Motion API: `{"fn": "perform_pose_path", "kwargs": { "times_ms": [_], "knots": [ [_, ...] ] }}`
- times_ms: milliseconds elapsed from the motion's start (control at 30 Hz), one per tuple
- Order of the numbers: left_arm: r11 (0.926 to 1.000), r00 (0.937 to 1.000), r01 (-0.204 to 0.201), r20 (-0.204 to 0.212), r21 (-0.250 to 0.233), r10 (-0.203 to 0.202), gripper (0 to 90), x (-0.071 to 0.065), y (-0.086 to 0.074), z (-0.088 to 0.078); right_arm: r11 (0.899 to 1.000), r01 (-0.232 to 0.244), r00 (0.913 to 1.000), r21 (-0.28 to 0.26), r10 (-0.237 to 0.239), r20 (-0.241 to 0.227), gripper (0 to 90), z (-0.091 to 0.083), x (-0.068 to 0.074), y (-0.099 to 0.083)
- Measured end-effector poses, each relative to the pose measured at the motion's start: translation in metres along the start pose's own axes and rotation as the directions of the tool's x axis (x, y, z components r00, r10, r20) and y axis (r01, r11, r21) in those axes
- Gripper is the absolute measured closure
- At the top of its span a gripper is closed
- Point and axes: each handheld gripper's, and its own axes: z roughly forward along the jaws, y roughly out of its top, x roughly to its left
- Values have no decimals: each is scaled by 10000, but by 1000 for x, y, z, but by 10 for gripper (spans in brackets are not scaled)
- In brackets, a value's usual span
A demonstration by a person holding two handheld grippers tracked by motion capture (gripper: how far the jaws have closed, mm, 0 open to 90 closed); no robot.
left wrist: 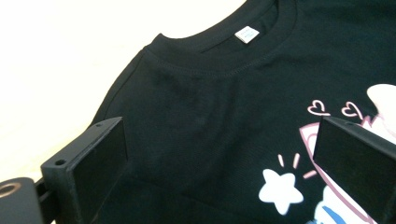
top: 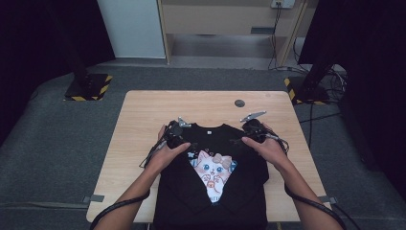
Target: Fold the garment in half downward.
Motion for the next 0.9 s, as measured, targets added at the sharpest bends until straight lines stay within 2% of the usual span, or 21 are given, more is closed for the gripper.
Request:
{"fn": "perform_pose_path", "kwargs": {
  "times_ms": [233, 600, 733, 900],
  "knots": [
    [9998, 9998, 115, -145, 138, -113, 23, 10, 5, 5, 9998, -109, 9998, 167, 107, 158, 74, 6, -7, 13],
    [9987, 9985, 393, -381, 323, -380, 24, 30, 2, 9, 9995, -75, 9999, 305, 71, 153, 78, 20, -6, 26],
    [9985, 9982, 486, -361, 267, -476, 24, 32, 0, 8, 9995, -43, 9999, 309, 40, 102, 80, 22, -4, 27],
    [9989, 9985, 404, -380, 219, -396, 25, 28, 0, 4, 9995, -123, 9999, 307, 121, 85, 86, 23, -4, 24]
  ]
}}
